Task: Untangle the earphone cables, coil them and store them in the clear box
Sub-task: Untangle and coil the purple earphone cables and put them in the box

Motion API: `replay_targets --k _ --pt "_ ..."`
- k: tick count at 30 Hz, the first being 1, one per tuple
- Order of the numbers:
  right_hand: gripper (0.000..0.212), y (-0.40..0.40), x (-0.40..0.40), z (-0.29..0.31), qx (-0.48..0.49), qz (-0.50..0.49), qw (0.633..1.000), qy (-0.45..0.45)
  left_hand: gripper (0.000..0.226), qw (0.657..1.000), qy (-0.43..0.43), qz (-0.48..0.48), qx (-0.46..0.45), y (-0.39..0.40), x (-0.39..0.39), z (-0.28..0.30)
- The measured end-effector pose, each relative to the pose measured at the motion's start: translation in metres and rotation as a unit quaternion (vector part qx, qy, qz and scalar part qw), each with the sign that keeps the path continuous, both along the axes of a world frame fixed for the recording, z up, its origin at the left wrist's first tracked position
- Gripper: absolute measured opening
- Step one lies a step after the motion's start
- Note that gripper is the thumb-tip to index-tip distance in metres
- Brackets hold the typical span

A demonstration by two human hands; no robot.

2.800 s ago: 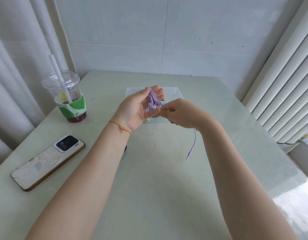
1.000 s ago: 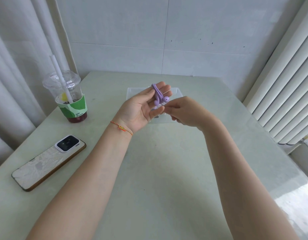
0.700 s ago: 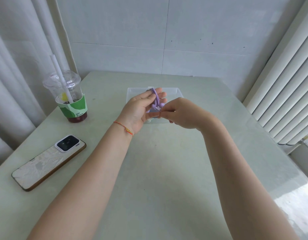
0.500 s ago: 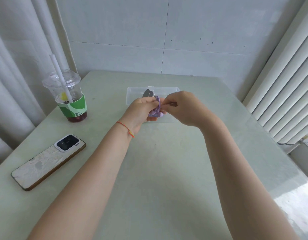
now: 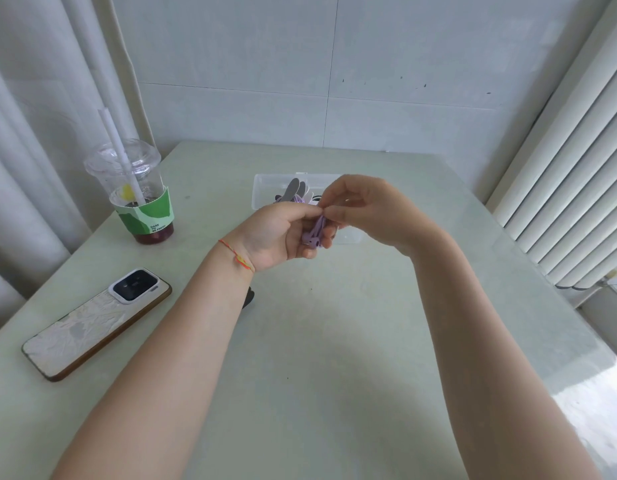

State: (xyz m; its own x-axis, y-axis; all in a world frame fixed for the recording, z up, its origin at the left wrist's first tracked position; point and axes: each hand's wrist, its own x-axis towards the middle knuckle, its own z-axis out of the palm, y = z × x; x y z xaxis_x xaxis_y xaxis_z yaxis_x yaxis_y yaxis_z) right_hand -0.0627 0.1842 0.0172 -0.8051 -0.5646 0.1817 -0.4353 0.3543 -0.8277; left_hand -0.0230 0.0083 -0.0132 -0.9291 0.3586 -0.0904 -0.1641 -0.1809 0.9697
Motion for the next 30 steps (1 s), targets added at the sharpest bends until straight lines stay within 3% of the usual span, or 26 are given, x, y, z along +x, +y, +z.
replay_targets --k 11,18,24,30 --pt "0.005 0.001 -0.005 -0.001 -0.038 -0.04 0.998 -0.015 0.012 0.996 -0.029 0.055 0.07 0.005 -0.004 -0.002" --pt "0.006 -0.003 -0.006 -0.006 -0.072 -0.072 0.994 -0.027 0.013 0.992 -0.029 0.105 0.07 0.007 -0.005 0.0" --pt "0.005 0.0 -0.009 -0.006 -0.084 -0.092 0.991 -0.042 0.009 0.98 0.017 0.178 -0.09 0.005 -0.006 -0.001" --pt "0.007 -0.005 -0.007 -0.012 -0.048 -0.027 0.988 -0.146 0.01 0.976 0.043 0.17 -0.13 -0.005 0.0 0.001"
